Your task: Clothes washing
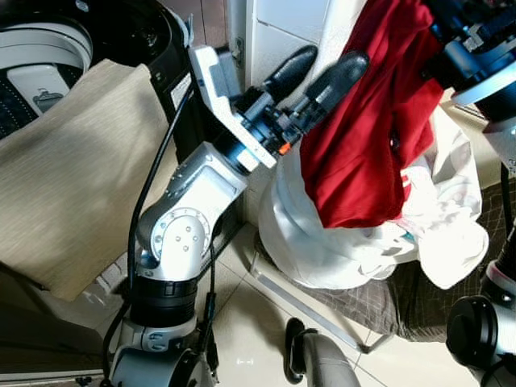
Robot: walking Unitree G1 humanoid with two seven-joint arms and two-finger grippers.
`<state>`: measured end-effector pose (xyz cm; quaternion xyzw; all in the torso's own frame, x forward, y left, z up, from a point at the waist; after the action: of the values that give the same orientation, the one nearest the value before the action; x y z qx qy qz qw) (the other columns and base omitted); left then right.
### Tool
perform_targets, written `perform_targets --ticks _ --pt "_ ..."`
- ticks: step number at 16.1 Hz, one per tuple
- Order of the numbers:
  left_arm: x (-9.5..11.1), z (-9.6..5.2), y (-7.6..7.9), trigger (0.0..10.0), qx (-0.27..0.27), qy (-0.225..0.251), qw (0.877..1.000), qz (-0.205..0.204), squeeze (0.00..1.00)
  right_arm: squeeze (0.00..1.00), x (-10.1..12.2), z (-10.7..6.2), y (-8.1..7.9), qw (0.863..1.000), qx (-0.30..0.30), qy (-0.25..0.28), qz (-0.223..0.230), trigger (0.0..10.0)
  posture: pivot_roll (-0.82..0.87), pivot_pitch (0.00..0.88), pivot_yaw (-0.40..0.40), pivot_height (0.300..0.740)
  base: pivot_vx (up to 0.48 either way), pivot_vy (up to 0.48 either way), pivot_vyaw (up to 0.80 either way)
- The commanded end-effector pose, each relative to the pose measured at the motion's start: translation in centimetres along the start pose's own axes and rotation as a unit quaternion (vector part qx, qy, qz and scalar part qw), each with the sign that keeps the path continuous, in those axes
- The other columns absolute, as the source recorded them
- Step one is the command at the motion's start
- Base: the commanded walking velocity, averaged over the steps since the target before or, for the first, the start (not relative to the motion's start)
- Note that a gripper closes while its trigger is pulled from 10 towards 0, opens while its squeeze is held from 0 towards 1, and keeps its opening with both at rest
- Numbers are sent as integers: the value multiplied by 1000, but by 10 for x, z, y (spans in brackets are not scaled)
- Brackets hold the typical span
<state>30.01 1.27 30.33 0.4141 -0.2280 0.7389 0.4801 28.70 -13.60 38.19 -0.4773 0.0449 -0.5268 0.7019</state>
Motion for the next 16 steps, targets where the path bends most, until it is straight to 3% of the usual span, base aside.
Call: perform_targets --ticks 1,4,7,8,9,16 --pt "-9 3 12 10000 -27 -22 999 23 0 0 -6 -1 -9 1000 19 -11 -3 0 -167 162 -21 740 0 0 0" --pt "-31 2 6 10000 -11 -87 993 80 0 0 -9 0 -10 1000 23 -12 1 0 -170 161 -20 740 0 0 0" --pt "-27 3 3 10000 -6 -78 993 84 0 0 -10 0 -11 1000 26 -10 0 0 -168 158 -18 740 0 0 0" --pt "-26 3 3 4549 -6 -74 994 83 0 0 -10 0 -11 1000 26 -10 -1 0 -168 158 -18 740 0 0 0" --pt "-23 2 4 0 -11 -65 995 74 0 0 -10 0 -11 1000 24 -10 -1 0 -166 157 -16 740 0 0 0" --pt "-22 1 3 0 -13 -57 995 75 0 0 -9 1 -10 1000 20 -8 -5 0 -166 155 -14 740 0 0 0"
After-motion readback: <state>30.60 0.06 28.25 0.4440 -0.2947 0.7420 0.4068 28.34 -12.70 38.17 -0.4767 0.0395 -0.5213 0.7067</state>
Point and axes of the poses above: a point about 5 cm out from each wrist's last joint towards the gripper, its own z axis pointing out of the wrist towards the gripper, its own x axis along the axis of the wrist's last joint, y = z × x, the point moved 4 cm from there along z, pointing out of the wrist towards the gripper, and after that the axes turned 12 degrees about z, right-handed, at the moved point
